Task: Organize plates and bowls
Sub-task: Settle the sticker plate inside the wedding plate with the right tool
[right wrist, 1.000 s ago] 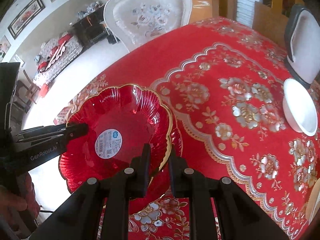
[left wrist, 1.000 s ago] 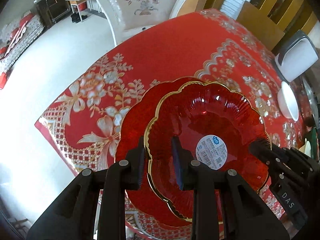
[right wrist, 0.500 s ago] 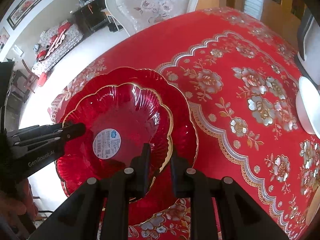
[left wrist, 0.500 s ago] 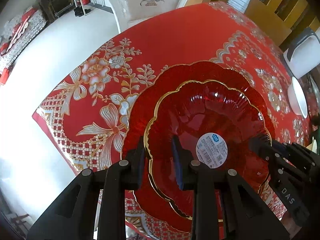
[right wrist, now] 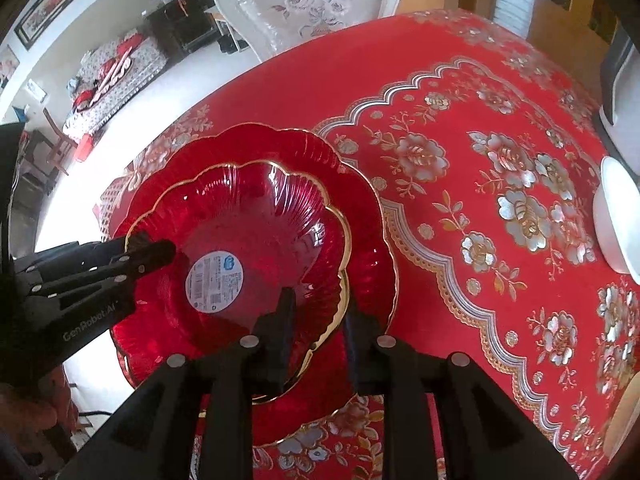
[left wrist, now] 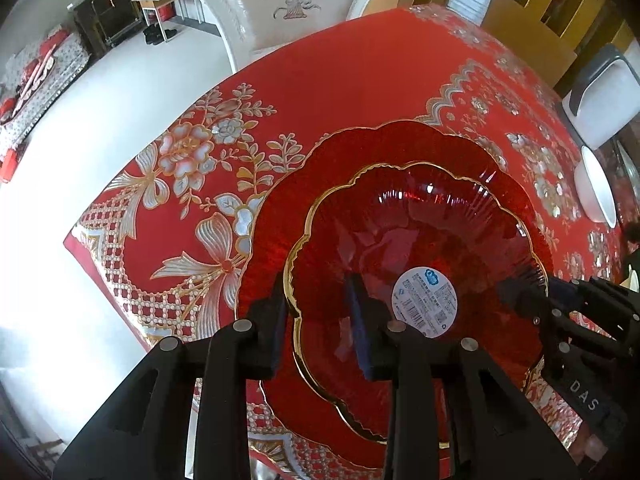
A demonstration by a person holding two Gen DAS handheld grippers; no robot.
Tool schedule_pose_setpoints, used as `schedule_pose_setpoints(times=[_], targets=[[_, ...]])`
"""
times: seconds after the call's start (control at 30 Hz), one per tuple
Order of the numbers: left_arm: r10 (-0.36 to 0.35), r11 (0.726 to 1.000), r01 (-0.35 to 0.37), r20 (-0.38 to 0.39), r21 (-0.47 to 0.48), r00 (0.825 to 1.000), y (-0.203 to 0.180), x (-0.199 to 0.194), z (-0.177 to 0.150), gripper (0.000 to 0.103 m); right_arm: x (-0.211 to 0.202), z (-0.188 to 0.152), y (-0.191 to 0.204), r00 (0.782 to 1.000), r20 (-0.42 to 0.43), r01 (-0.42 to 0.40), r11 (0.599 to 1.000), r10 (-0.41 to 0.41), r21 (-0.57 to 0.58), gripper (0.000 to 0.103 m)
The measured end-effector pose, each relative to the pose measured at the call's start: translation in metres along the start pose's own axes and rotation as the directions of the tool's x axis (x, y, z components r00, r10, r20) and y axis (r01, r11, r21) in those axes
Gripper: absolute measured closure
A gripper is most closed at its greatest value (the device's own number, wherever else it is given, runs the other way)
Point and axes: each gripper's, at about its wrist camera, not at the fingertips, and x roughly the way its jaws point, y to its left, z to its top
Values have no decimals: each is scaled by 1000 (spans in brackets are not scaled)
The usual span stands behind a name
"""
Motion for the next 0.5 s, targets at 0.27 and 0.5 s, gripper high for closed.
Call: schedule_pose_setpoints(times=[0.27,0.5], targets=[[5,1000,-5,11,8,1000,-2,1,0,73,0,-1,2,999,-25,-20,1000,20,2,74],[7,1000,-7,9,10,1000,-2,0,0,73,-1,0,1,999,-35,-24,1000,24,-3,74]])
